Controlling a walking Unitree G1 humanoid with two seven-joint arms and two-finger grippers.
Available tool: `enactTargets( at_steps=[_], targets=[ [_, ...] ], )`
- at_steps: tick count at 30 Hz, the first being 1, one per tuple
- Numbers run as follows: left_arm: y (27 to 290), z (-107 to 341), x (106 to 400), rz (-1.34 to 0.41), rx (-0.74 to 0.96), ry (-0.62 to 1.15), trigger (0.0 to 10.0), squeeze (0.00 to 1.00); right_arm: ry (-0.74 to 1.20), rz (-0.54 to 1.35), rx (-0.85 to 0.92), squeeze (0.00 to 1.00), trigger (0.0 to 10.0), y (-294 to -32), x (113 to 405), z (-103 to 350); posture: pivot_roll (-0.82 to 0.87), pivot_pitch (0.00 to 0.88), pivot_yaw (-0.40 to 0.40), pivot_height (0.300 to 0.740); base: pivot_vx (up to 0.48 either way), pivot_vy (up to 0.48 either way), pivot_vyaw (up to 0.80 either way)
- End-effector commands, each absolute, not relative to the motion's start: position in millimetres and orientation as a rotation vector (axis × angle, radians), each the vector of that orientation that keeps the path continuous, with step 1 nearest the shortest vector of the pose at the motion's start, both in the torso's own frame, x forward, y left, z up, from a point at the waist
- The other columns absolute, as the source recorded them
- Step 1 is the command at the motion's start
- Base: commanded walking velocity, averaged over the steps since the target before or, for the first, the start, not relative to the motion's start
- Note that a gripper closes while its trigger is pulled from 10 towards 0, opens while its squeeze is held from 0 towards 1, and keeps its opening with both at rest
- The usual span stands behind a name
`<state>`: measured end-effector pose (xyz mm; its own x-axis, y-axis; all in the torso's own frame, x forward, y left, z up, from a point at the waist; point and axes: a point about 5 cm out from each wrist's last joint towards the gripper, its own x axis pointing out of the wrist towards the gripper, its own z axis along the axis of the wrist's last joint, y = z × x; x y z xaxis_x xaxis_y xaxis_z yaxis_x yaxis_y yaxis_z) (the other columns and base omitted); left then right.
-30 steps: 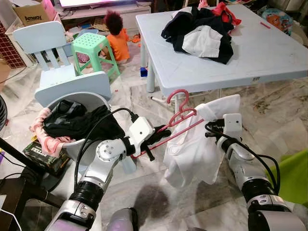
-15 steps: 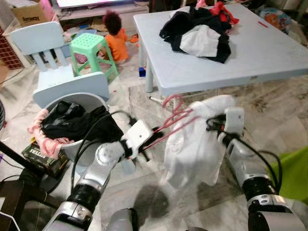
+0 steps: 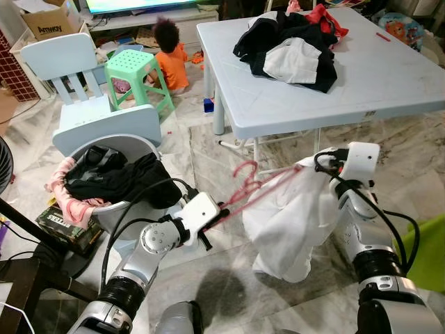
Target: Hang hanger
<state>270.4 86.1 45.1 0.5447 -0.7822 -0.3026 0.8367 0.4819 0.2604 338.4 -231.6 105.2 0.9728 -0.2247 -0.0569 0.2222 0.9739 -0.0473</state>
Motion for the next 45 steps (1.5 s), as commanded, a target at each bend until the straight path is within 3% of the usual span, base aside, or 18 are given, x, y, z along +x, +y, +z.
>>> enactTargets(
  at_steps=[1, 4, 5, 7, 8, 12, 14, 15, 18, 19, 23, 24, 25, 26, 29, 31, 32, 45],
  targets=[
    [90.5, 52.5, 269.2, -1.023, 0.395, 0.122, 0.0, 0.00, 0.006, -0.321, -0.079, 0.00, 0.0, -242.4, 342.9, 118.8, -0.01, 0.000, 0.070, 0.740, 0.000, 0.000, 0.00],
    [99.1, 52.5, 264.1, -1.031, 0.368, 0.131, 0.0, 0.00, -0.011, -0.435, -0.091, 0.00, 0.0, -255.6, 341.2, 121.1, 0.00, 0.000, 0.066, 0.740, 0.000, 0.000, 0.00],
    [101.9, 52.1, 263.1, -1.016, 0.365, 0.131, 0.5, 0.00, -0.015, -0.458, -0.099, 0.00, 0.0, -258.1, 340.9, 121.7, 0.00, 0.000, 0.062, 0.740, 0.000, 0.000, 0.00],
    [107.0, 50.5, 263.6, -0.949, 0.353, 0.141, 4.8, 0.00, -0.008, -0.466, -0.104, 0.00, 0.0, -258.6, 341.1, 120.6, 0.01, 0.000, 0.054, 0.740, 0.000, 0.000, 0.00],
    [114.1, 50.8, 267.0, -0.828, 0.346, 0.142, 10.0, 0.00, 0.012, -0.420, -0.114, 0.00, 0.0, -254.0, 340.7, 115.6, 0.02, 0.000, 0.047, 0.740, 0.000, 0.000, 0.00],
    [123.7, 54.0, 268.7, -0.655, 0.289, 0.117, 10.0, 0.00, 0.030, -0.323, -0.152, 0.00, 0.0, -246.0, 334.9, 105.2, 0.02, 0.000, 0.046, 0.740, 0.000, 0.000, 0.00],
    [127.4, 55.4, 269.0, -0.574, 0.240, 0.110, 10.0, 0.00, 0.041, -0.282, -0.168, 0.00, 0.6, -243.1, 329.9, 98.3, 0.02, 0.000, 0.047, 0.740, 0.000, 0.000, 0.00],
    [129.0, 56.0, 268.3, -0.508, 0.177, 0.107, 10.0, 0.00, 0.048, -0.226, -0.188, 0.00, 1.8, -237.9, 323.0, 90.8, 0.02, 0.000, 0.052, 0.740, 0.000, 0.000, 0.00],
    [127.6, 57.9, 267.8, -0.462, 0.130, 0.091, 10.0, 0.00, 0.039, -0.167, -0.206, 0.00, 2.7, -229.4, 314.7, 85.3, 0.01, 0.000, 0.055, 0.740, 0.000, 0.000, 0.00],
    [125.0, 61.3, 269.1, -0.448, 0.118, 0.073, 10.0, 0.00, 0.033, -0.161, -0.178, 0.00, 4.0, -226.2, 312.0, 84.0, 0.01, 0.000, 0.055, 0.740, 0.000, 0.000, 0.00],
    [120.1, 69.2, 273.5, -0.428, 0.100, 0.041, 10.0, 0.00, -0.010, -0.154, -0.185, 0.00, 5.0, -221.6, 309.4, 87.3, 0.01, 0.000, 0.056, 0.740, 0.290, 0.000, 0.00],
    [118.5, 72.7, 275.5, -0.419, 0.086, 0.032, 10.0, 0.00, -0.033, -0.156, -0.183, 0.00, 6.0, -219.2, 306.6, 88.9, 0.01, 0.000, 0.056, 0.740, 0.311, 0.000, 0.00],
    [118.1, 73.9, 276.0, -0.416, 0.081, 0.029, 10.0, 0.00, -0.038, -0.163, -0.174, 0.00, 6.0, -218.5, 304.9, 89.1, 0.01, 0.000, 0.052, 0.740, 0.311, 0.000, 0.00],
    [117.3, 75.5, 276.5, -0.417, 0.079, 0.023, 10.0, 0.00, -0.038, -0.172, -0.164, 0.00, 6.9, -218.4, 303.3, 88.9, 0.01, 0.000, 0.052, 0.740, 0.319, 0.000, 0.00],
    [114.8, 78.4, 277.3, -0.427, 0.078, 0.014, 10.0, 0.00, -0.032, -0.188, -0.166, 0.00, 8.2, -218.9, 295.4, 85.3, 0.00, 0.000, 0.053, 0.740, 0.325, 0.000, 0.00],
    [114.5, 78.3, 277.2, -0.430, 0.079, 0.014, 10.0, 0.00, -0.026, -0.194, -0.153, 0.00, 8.2, -218.8, 293.7, 83.8, 0.00, 0.000, 0.054, 0.740, 0.326, 0.000, 0.00],
    [113.5, 78.2, 277.3, -0.435, 0.084, 0.014, 10.0, 0.00, -0.015, -0.197, -0.118, 0.00, 10.0, -218.5, 292.4, 81.8, 0.00, 0.000, 0.056, 0.740, 0.435, 0.000, 0.00],
    [103.0, 78.3, 279.2, -0.473, 0.097, 0.013, 10.0, 0.00, -0.018, -0.151, -0.110, 0.00, 10.0, -199.9, 291.7, 81.6, -0.01, 0.000, 0.069, 0.740, 0.462, 0.000, 0.00]
  ],
)
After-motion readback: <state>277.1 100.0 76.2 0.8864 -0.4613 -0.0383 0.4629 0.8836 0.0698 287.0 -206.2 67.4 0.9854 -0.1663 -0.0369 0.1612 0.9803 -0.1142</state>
